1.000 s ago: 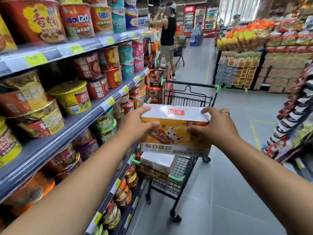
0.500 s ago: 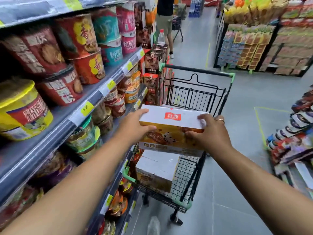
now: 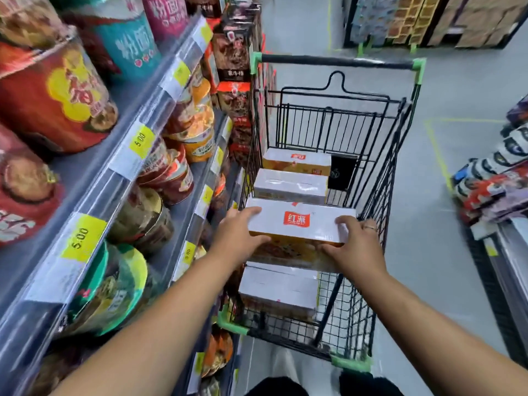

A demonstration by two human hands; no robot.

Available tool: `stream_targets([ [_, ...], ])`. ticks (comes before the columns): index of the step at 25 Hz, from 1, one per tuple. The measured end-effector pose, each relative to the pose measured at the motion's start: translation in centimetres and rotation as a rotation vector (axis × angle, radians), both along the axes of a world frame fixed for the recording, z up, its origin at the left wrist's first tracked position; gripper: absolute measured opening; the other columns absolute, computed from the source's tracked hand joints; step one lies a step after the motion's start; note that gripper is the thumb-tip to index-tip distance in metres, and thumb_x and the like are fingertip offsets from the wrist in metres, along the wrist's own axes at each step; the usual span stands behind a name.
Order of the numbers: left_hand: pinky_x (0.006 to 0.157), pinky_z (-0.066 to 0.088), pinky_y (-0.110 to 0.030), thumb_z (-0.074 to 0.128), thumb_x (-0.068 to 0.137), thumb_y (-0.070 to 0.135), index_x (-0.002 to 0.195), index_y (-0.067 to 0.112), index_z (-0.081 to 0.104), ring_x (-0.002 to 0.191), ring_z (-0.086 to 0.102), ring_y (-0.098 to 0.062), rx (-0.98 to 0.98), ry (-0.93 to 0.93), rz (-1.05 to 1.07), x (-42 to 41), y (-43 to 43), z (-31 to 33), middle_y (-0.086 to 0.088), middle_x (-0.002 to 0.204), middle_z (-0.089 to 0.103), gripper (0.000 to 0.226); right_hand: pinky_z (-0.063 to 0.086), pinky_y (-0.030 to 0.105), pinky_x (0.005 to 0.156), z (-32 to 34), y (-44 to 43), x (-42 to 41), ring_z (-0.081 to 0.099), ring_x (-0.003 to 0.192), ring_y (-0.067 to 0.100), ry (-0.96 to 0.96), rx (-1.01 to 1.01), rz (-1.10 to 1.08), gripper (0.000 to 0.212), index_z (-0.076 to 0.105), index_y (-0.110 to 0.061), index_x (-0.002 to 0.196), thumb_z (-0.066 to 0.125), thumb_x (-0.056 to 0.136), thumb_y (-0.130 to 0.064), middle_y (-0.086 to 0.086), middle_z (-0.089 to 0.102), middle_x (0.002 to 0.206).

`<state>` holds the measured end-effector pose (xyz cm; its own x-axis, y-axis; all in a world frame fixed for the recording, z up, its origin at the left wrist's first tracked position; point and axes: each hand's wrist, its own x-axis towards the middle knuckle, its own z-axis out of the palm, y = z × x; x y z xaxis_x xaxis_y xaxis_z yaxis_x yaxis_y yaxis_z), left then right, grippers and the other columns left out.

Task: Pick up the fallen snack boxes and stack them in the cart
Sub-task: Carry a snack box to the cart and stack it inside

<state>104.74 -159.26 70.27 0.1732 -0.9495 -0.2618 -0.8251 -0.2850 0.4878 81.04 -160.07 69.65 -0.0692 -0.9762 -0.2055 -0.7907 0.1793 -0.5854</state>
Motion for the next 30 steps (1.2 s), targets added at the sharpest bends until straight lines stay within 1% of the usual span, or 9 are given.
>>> stream_targets([
  [5,0.098,0.044,-0.037,0.077,0.080,0.041,0.142,0.034,0.044,0.121,0.049,-0.032,0.076,-0.039,0.004,2.0,-3.1,-3.7,-0.009,0.135,0.044,0.071,0.051,0.039,0.087,-3.4,-3.1,2.3,0.056,0.101,0.035,0.021,0.078,0.069,0.057,0.051,-0.023,0.127,0.078,0.078,-0.031,0.015,0.039,0.126],
  [9,0.098,0.041,-0.035,0.076,0.081,0.036,0.143,0.030,0.043,0.118,0.051,-0.032,0.095,-0.042,-0.012,2.7,-5.9,-5.7,-0.010,0.131,0.045,0.070,0.048,0.034,0.085,-5.5,-5.7,3.3,0.058,0.094,0.036,-0.017,0.099,0.060,0.054,0.054,-0.021,0.126,0.077,0.078,-0.030,0.016,0.037,0.126],
  [12,0.102,0.041,-0.035,0.076,0.082,0.032,0.144,0.029,0.041,0.119,0.051,-0.032,0.113,-0.019,-0.034,3.0,-8.1,-7.4,-0.013,0.133,0.044,0.071,0.048,0.034,0.084,-6.9,-8.0,3.6,0.057,0.088,0.035,-0.019,0.122,0.059,0.047,0.055,-0.020,0.126,0.071,0.081,-0.020,0.017,0.035,0.130],
  [15,0.105,0.038,-0.032,0.076,0.081,0.026,0.145,0.030,0.040,0.122,0.048,-0.033,0.180,0.029,-0.053,3.3,-9.6,-9.0,-0.015,0.136,0.040,0.073,0.047,0.029,0.081,-8.2,-9.2,3.5,0.051,0.079,0.026,-0.016,0.147,0.095,0.041,0.055,-0.020,0.123,0.063,0.085,-0.011,0.017,0.034,0.133],
  [18,0.107,0.037,-0.033,0.077,0.079,0.028,0.145,0.032,0.038,0.124,0.045,-0.033,0.213,0.048,-0.068,3.4,-10.3,-10.3,-0.014,0.139,0.037,0.076,0.036,0.022,0.080,-9.1,-10.2,3.3,0.046,0.091,0.022,-0.026,0.184,0.111,0.041,0.054,-0.021,0.124,0.064,0.085,-0.013,0.015,0.034,0.134],
  [22,0.109,0.038,-0.040,0.078,0.077,0.034,0.146,0.033,0.035,0.126,0.041,-0.035,0.226,0.042,-0.080,2.9,-11.1,-11.7,-0.013,0.139,0.035,0.081,0.039,0.022,0.078,-10.3,-11.4,3.1,0.047,0.089,0.021,-0.016,0.217,0.140,0.051,0.050,-0.025,0.131,0.066,0.084,-0.015,0.014,0.032,0.138],
  [25,0.112,0.034,-0.041,0.077,0.077,0.039,0.148,0.033,0.032,0.135,0.033,-0.035,0.248,-0.020,-0.160,2.3,-11.2,-12.4,-0.011,0.154,0.022,0.084,0.042,0.027,0.088,-11.4,-11.9,2.8,0.052,0.111,0.030,0.022,0.309,0.214,0.063,0.041,-0.026,0.141,0.068,0.084,-0.018,0.016,0.026,0.147],
  [28,0.115,0.029,-0.043,0.077,0.078,0.038,0.149,0.034,0.029,0.145,0.022,-0.031,0.242,-0.038,-0.202,1.9,-11.3,-12.4,-0.010,0.161,0.011,0.086,0.040,0.028,0.096,-11.8,-12.1,2.4,0.044,0.128,0.033,0.051,0.368,0.251,0.074,0.034,-0.026,0.147,0.070,0.083,-0.018,0.015,0.018,0.154],
  [30,0.117,0.026,-0.044,0.076,0.079,0.037,0.150,0.032,0.028,0.148,0.012,-0.028,0.224,-0.057,-0.230,1.6,-11.2,-12.0,-0.010,0.162,0.008,0.086,0.035,0.029,0.104,-11.4,-12.1,2.4,0.032,0.139,0.031,0.050,0.360,0.268,0.077,0.031,-0.025,0.149,0.070,0.083,-0.016,0.017,0.012,0.157],
])
